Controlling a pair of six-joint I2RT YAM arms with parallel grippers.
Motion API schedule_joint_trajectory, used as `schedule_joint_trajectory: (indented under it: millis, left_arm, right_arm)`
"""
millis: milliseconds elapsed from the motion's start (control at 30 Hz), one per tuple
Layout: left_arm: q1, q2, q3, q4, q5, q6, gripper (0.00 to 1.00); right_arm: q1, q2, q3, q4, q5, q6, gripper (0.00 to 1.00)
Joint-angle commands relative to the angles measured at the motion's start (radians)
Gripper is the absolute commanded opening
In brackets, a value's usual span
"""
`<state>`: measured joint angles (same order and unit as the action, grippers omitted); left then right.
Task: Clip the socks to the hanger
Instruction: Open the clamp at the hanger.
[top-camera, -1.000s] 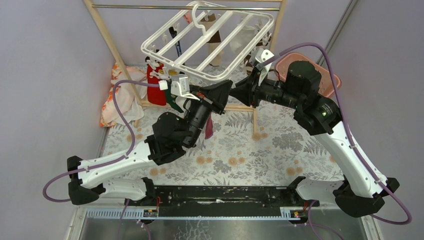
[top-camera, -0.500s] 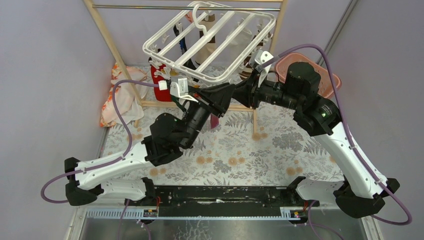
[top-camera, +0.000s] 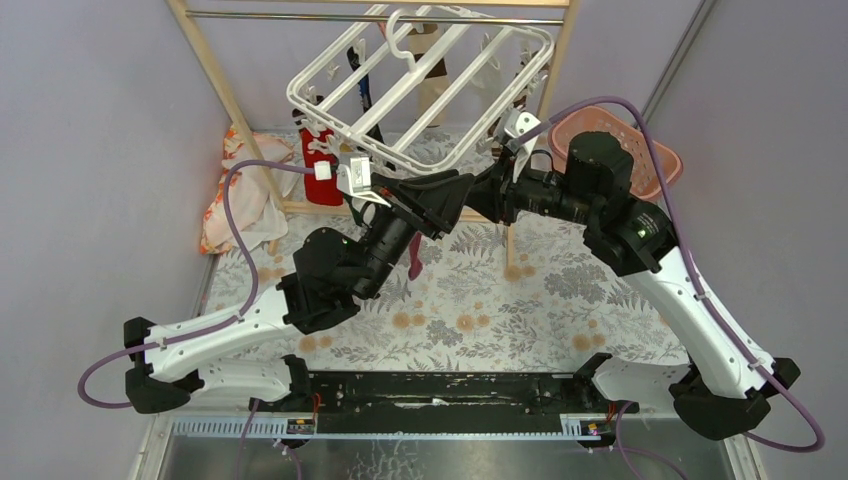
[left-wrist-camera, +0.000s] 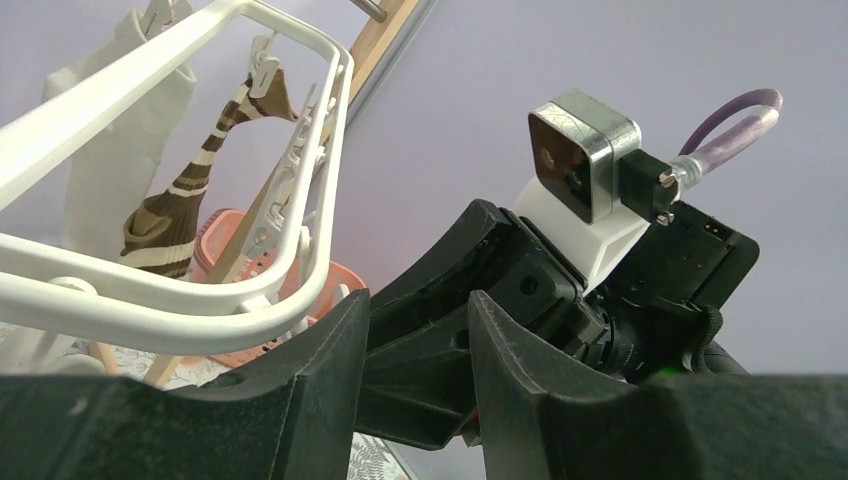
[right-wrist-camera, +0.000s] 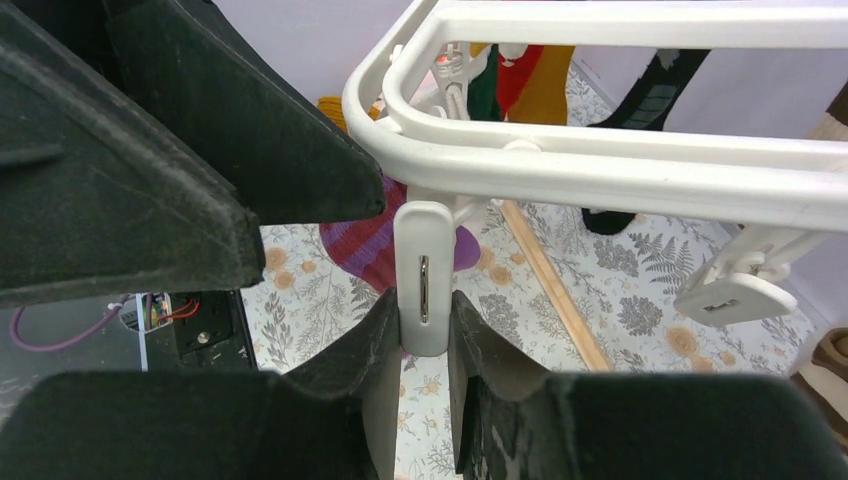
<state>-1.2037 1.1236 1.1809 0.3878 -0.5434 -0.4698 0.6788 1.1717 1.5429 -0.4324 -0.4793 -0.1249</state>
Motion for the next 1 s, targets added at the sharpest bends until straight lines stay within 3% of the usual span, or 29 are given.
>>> schedule_joint_trajectory:
  millis: [0, 267, 567, 967]
  left_arm:
    - [-0.003, 0.003, -0.004, 0.0, 0.016, -0.018, 0.49]
    - [-0.002, -0.033, -0.016, -0.044, 0.017, -0.034, 0.54]
    - [-0.003, -0.116, 0.031, -0.31, 0.004, -0.168, 0.69]
    - [0.0, -0.003, 0.187, -0.347, 0.031, -0.1, 0.7]
  right_arm:
    - [0.013, -0.043, -0.017, -0.007, -0.012, 0.001, 0.0]
    - [0.011, -0.073, -0.044, 0.011, -0.021, 0.01, 0.0]
    - [0.012, -0.093, -0.041, 0.014, -0.038, 0.022, 0.0]
    - [0.012, -0.117, -0.038, 0.001, -0.056, 0.046, 0.0]
